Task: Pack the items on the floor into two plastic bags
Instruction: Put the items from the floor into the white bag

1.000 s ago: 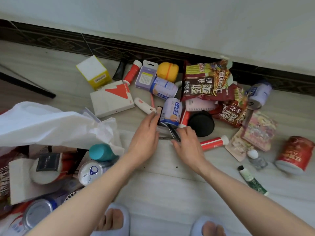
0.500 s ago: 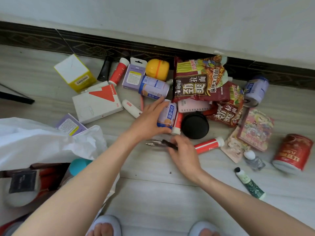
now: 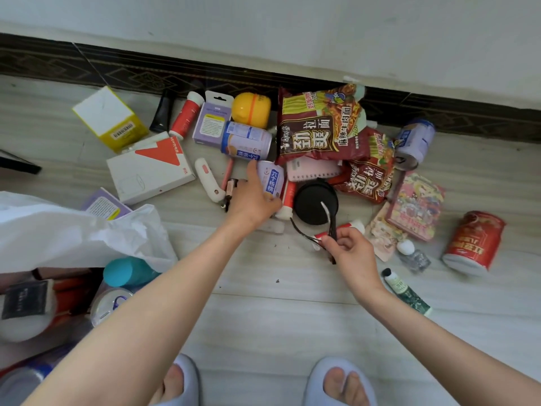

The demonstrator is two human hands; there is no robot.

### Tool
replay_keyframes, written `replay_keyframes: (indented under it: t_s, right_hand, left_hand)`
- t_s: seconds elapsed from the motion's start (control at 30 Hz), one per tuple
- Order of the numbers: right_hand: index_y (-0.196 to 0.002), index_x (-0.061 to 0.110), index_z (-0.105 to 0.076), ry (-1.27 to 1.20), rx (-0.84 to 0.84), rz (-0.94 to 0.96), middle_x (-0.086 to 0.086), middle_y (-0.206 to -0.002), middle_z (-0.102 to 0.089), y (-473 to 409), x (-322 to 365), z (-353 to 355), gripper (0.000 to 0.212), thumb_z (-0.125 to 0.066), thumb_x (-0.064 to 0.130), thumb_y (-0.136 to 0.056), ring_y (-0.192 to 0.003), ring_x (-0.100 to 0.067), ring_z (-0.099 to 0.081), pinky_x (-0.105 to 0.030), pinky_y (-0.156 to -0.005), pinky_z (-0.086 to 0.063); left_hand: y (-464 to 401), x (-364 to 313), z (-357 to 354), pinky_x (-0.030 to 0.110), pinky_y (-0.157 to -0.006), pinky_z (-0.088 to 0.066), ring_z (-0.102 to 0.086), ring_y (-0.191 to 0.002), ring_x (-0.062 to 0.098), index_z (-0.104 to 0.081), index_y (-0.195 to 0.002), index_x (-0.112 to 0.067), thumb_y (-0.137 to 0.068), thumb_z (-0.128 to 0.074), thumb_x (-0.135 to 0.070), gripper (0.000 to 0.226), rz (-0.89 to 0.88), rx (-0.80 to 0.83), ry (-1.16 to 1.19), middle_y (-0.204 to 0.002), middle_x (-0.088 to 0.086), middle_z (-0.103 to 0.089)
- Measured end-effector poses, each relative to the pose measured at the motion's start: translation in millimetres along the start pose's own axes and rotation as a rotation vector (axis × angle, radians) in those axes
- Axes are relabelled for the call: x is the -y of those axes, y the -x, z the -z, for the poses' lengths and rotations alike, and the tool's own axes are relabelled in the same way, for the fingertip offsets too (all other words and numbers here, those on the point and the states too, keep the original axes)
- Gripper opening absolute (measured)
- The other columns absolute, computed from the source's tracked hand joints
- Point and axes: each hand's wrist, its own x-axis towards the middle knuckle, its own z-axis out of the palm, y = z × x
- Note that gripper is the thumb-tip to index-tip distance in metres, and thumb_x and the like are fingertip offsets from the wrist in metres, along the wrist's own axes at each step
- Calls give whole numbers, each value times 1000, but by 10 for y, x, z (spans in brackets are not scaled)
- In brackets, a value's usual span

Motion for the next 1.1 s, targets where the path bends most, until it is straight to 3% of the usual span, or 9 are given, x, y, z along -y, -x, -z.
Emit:
replay_keyframes:
  t_s: [0.13, 0.23, 0.3, 0.43, 0.53, 0.7, 0.87, 0.97, 1.1]
  right_hand:
    - [-71, 14, -51, -78, -23, -35, -7, -64, -60, 84, 45, 22, 17, -63, 15, -84, -59, -15, -50, -29, -64, -38]
    - [-74, 16, -53, -150, 9, -56, -2, -69, -64, 221, 81, -58, 15, -60, 12, -87, -66, -10, -57, -23, -63, -41]
    - [-75, 16, -53, -156, 57, -42, 0, -70, -65, 362, 114, -144, 15, -58, 10, -88, -67, -8, -59, -21, -64, -43]
    - [-74, 13, -55, -147, 162, -28, -1, -68, -64, 733, 177, -374, 16, -58, 7, -88, -56, -3, -58, -15, -58, -43]
    - [-75, 11, -56, -163, 259, -54, -3, -67, -62, 1052, 273, -534, 14, -58, 4, -87, -41, 5, -52, -7, -43, -38]
    - [-84, 8, -59, -5, 497, -10, -1, -63, -62, 1537, 487, -768, 3, -59, 6, -86, -48, -7, -48, -16, -46, -38]
    - [-82, 19, -62, 207, 523, 312, -4, -65, -61, 1709, 904, -1280, 9, -60, 11, -84, -50, -16, -58, -28, -45, -48]
    - [-92, 19, -71, 256, 445, 550, -7, -71, -69, 1690, 1306, -1568, 12, -62, 16, -84, -64, -25, -65, -42, -67, -55]
    - [-94, 14, -73, 293, 370, 789, -3, -73, -67, 1611, 1743, -1797, 17, -59, 12, -85, -76, -20, -62, -29, -74, -45]
  left_hand:
    - [318, -34, 170, 30, -72, -46, -57, -90, 20, -28, -134, -13, -73, -68, -16, 73, -83, -68, 88, -107, 4, -57]
    - [742, 24, 391, 32, -85, -48, -57, -104, 22, -24, -138, -22, -71, -66, -16, 80, -156, -56, 128, -129, 3, -50]
    - [1072, 97, 555, 31, -81, -49, -60, -96, 21, -24, -137, -29, -71, -65, -18, 79, -167, -31, 115, -124, 2, -54]
    - [1734, 310, 871, 24, -72, -45, -59, -86, 17, -29, -132, -30, -73, -64, -19, 70, -135, -68, 68, -104, -2, -60]
    - [2166, 548, 1095, 27, -76, -41, -56, -94, 23, -27, -134, -29, -72, -65, -23, 73, -68, -172, 39, -109, -2, -56]
    - [2749, 1033, 1441, 31, -71, -40, -53, -94, 25, -31, -126, -29, -66, -63, -26, 68, 45, -349, -1, -112, 2, -56]
    - [2807, 1351, 1765, 32, -74, -37, -53, -90, 33, -47, -121, -9, -61, -62, -5, 62, -4, -522, -265, -108, 10, -60]
    - [2769, 1416, 1880, 36, -76, -41, -54, -85, 35, -50, -118, -4, -58, -64, -2, 61, -9, -581, -309, -101, 14, -61]
    - [2795, 1474, 1884, 28, -86, -34, -48, -92, 29, -47, -120, -7, -59, -67, -4, 64, -79, -628, -364, -110, 12, -58]
